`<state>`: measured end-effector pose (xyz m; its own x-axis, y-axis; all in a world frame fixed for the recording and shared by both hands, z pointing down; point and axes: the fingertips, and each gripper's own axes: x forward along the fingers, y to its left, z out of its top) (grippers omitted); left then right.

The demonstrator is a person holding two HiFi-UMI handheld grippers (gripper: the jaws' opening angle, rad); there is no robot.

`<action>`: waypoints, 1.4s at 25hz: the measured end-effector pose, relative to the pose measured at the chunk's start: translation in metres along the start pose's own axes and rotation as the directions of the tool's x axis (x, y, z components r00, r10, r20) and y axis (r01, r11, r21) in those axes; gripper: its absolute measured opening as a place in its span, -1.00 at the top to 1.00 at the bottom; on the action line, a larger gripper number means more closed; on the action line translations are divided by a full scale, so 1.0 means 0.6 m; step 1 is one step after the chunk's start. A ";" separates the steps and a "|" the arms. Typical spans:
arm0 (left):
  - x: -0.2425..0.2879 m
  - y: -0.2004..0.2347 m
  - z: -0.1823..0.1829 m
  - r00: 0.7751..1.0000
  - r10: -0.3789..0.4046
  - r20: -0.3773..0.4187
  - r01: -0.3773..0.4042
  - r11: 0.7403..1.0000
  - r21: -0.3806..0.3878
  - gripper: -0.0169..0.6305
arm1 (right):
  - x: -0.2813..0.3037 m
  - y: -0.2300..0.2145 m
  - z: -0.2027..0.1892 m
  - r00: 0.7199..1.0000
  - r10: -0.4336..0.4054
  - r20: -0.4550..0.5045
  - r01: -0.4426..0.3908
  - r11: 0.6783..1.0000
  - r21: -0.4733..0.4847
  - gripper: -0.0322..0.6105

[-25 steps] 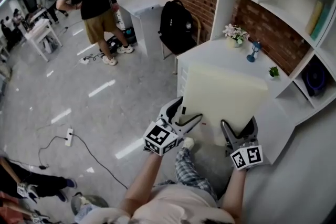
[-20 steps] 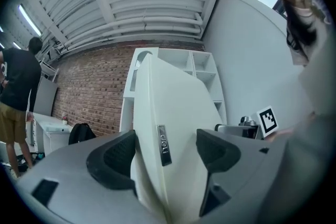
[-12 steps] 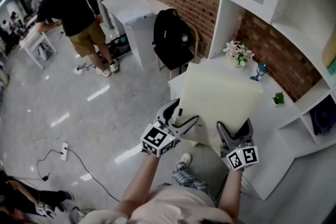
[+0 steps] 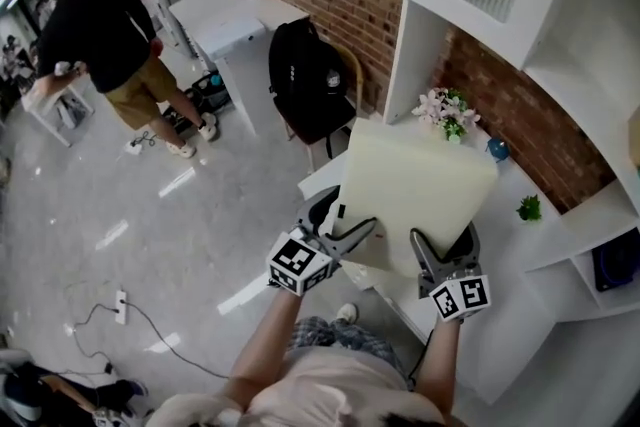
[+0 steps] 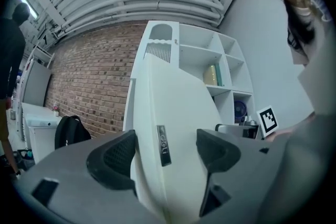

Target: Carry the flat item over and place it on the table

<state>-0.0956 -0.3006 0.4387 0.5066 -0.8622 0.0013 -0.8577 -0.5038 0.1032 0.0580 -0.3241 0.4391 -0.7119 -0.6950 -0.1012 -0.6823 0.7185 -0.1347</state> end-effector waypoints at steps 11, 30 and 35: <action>0.090 0.022 -0.023 0.993 -0.105 -0.054 0.103 0.994 -0.036 -0.14 | 0.012 -0.069 -0.023 0.992 -0.123 -0.027 0.124 0.991 0.042 -0.61; 0.181 0.089 -0.180 0.956 -0.188 -0.227 0.141 0.968 -0.209 -0.14 | 0.054 -0.149 -0.177 0.935 -0.225 -0.275 0.279 0.944 0.178 -0.61; 0.202 0.103 -0.240 0.938 -0.193 -0.289 0.114 0.957 -0.268 -0.14 | 0.062 -0.176 -0.233 0.903 -0.222 -0.368 0.315 0.925 0.213 -0.61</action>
<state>-0.0746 -0.4288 0.5885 0.6659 -0.6961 0.2684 -0.7389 -0.5659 0.3658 0.0803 -0.4219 0.5876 -0.5522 -0.7775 0.3010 -0.8197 0.4404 -0.3662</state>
